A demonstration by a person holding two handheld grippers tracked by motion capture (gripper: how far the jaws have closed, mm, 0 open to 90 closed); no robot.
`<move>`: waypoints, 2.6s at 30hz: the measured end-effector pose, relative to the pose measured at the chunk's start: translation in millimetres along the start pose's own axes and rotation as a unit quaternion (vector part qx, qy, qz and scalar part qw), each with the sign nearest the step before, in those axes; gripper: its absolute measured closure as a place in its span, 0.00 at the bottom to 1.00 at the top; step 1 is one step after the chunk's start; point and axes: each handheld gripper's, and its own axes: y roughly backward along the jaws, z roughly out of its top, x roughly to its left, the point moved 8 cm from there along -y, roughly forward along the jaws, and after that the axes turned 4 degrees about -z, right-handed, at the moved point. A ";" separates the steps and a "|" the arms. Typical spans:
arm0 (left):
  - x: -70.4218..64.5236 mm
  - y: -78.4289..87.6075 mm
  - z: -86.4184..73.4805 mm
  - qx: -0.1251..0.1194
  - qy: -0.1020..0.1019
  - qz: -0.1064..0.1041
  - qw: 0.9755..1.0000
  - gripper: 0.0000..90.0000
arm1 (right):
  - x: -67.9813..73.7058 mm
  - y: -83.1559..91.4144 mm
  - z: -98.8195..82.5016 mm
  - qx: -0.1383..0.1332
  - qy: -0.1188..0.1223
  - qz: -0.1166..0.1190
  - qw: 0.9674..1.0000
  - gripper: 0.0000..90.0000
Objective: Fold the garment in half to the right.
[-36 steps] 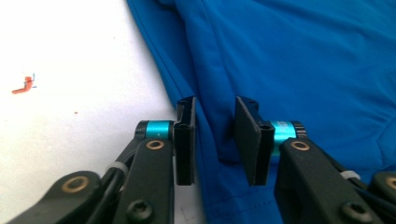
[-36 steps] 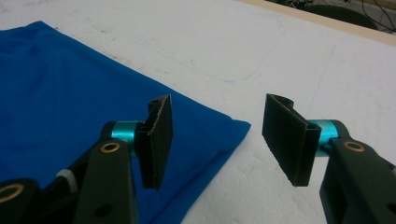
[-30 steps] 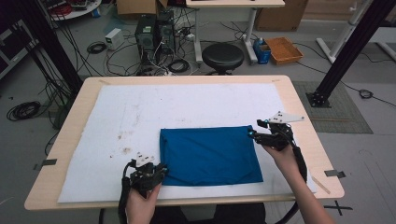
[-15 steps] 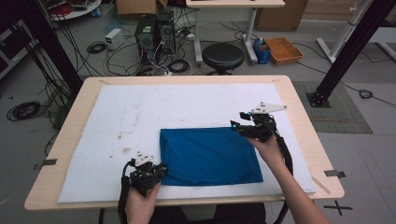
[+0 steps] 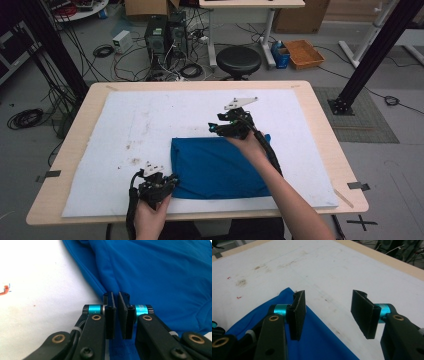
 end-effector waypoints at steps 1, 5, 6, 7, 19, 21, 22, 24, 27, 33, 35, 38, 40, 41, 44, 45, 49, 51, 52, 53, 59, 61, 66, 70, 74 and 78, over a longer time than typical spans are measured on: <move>0.1 -0.1 0.2 -0.001 0.000 0.000 1.000 0.94 | 3.2 -5.9 2.3 0.004 0.001 0.005 1.000 0.51; -0.1 0.4 0.2 0.000 -0.001 -0.001 1.000 0.94 | 11.6 -23.8 7.5 0.014 -0.015 0.025 0.999 0.52; -0.2 0.5 0.1 0.000 -0.001 -0.001 1.000 0.94 | 12.8 -29.0 8.2 0.020 -0.014 0.026 0.999 0.52; -0.1 0.5 0.0 0.001 -0.002 -0.001 1.000 0.94 | 15.1 -33.5 9.1 0.026 -0.017 0.029 0.999 0.52; -0.6 0.6 0.5 0.000 -0.002 -0.004 1.000 0.94 | 46.5 -82.6 17.2 0.071 -0.004 0.049 0.996 0.55; -0.7 0.7 0.6 -0.001 -0.002 -0.005 1.000 0.94 | 52.2 -91.1 17.0 0.084 0.002 0.052 0.995 0.56; -0.6 0.8 0.7 0.000 -0.003 -0.004 1.000 0.94 | 55.0 -95.4 16.8 0.091 0.002 0.053 0.994 0.57; -0.8 1.0 0.6 -0.001 -0.003 -0.005 1.000 0.94 | 59.0 -102.8 16.4 0.102 0.003 0.054 0.993 0.59; -0.9 1.2 0.6 -0.002 -0.002 -0.007 1.000 0.94 | 64.8 -113.4 15.2 0.112 0.008 0.051 0.992 0.62; -0.9 1.1 0.7 -0.001 -0.002 -0.008 1.000 0.94 | 71.2 -128.3 9.9 0.129 0.004 0.043 0.991 0.63; -0.8 1.1 0.7 -0.001 -0.002 -0.008 1.000 0.93 | 74.3 -132.0 9.0 0.133 0.002 0.045 0.990 0.63; -0.7 1.2 0.6 0.000 -0.003 -0.008 1.000 0.93 | 76.8 -135.8 7.7 0.142 0.002 0.041 0.989 0.63; -0.8 1.1 0.6 0.000 -0.003 -0.007 1.000 0.93 | 78.0 -139.0 7.4 0.141 0.002 0.041 0.989 0.65; -1.1 0.9 0.7 -0.002 -0.002 -0.008 1.000 0.93 | 78.4 -140.5 6.8 0.141 0.001 0.040 0.989 0.65; -1.0 0.9 0.6 -0.002 -0.003 -0.007 1.000 0.93 | 80.1 -144.7 3.6 0.149 0.001 0.035 0.988 0.66; -1.0 0.9 0.6 -0.002 -0.003 -0.007 1.000 0.93 | 80.1 -144.7 3.6 0.149 0.001 0.035 0.988 0.66; -0.9 0.8 0.4 -0.001 -0.005 -0.007 1.000 0.93 | 80.2 -149.0 0.2 0.152 0.004 0.029 0.988 0.71; -0.9 0.8 0.4 0.000 -0.005 -0.006 1.000 0.93 | 79.5 -149.3 0.3 0.152 0.006 0.026 0.988 0.75; -1.1 0.7 0.4 -0.001 -0.005 -0.006 1.000 0.93 | 79.0 -149.4 0.1 0.151 0.008 0.024 0.988 0.76; -1.1 0.6 0.4 -0.001 -0.006 -0.005 1.000 0.93 | 78.7 -149.4 0.0 0.150 0.010 0.022 0.988 0.78; -1.1 0.8 0.7 -0.002 -0.006 -0.006 1.000 0.93 | 80.2 -148.0 -0.9 0.150 0.033 0.015 0.988 0.95; -1.2 0.8 0.7 -0.001 -0.007 -0.006 1.000 0.93 | 82.8 -147.7 -0.8 0.149 0.040 0.019 0.988 0.97; -1.5 1.0 1.3 -0.002 -0.010 -0.006 1.000 0.94 | 83.7 -146.0 2.2 0.140 0.044 0.022 0.989 0.98; -2.1 2.2 2.5 -0.005 -0.010 -0.007 1.000 0.94 | 80.1 -142.3 6.3 0.129 0.029 0.030 0.991 0.98; -3.4 4.9 4.0 -0.006 -0.017 -0.006 1.000 0.94 | 76.7 -135.9 11.9 0.116 0.020 0.035 0.992 0.98; -6.9 8.0 7.5 -0.015 -0.020 -0.009 1.000 0.95 | 74.0 -127.5 18.8 0.103 0.014 0.041 0.994 0.98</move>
